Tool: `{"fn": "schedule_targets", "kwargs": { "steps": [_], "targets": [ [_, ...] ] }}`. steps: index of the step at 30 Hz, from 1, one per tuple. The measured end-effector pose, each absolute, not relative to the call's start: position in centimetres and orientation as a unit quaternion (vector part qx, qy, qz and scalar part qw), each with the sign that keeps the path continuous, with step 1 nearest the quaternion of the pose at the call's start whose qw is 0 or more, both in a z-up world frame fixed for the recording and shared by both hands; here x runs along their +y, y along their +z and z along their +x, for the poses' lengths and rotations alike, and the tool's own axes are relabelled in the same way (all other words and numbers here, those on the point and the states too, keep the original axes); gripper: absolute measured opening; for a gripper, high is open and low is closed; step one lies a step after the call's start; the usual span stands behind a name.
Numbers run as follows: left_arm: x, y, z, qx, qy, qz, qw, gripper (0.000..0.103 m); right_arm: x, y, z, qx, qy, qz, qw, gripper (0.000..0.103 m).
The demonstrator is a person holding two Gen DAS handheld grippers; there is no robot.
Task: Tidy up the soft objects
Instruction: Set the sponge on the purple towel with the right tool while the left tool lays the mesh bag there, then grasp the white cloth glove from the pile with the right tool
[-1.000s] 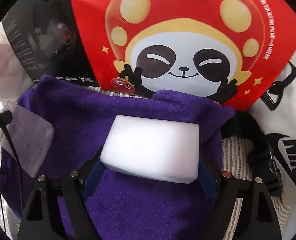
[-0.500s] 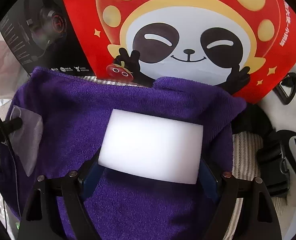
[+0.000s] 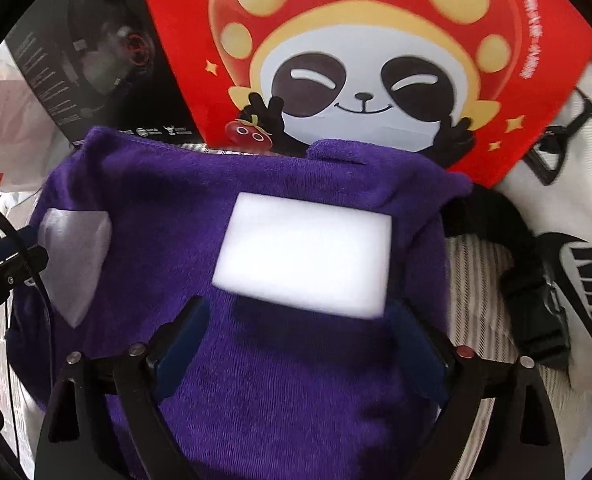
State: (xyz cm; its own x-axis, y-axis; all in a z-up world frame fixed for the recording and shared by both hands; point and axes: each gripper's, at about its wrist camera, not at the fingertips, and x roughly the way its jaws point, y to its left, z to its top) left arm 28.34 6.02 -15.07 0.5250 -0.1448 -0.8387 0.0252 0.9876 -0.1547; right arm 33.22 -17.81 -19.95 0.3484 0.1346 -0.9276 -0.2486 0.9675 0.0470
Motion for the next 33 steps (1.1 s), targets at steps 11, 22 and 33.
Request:
{"fn": "schedule_targets", "kwargs": {
  "steps": [11,22,33],
  "targets": [
    [5.7,-12.2,23.0,0.47,-0.061,-0.04,0.88,0.064,-19.5,-14.2,24.9,0.516,0.12,-0.04,0.847,0.093],
    [4.4,-11.3,16.1,0.459,-0.084,-0.036,0.884,0.064,-21.0,-13.6,15.5,0.528,0.13,-0.025,0.839,0.093],
    [3.0,-12.4,11.4,0.469,-0.09,-0.032,0.878,0.064,-21.4,-19.1,16.4,0.56,0.191,0.055,0.804,0.054]
  ]
}}
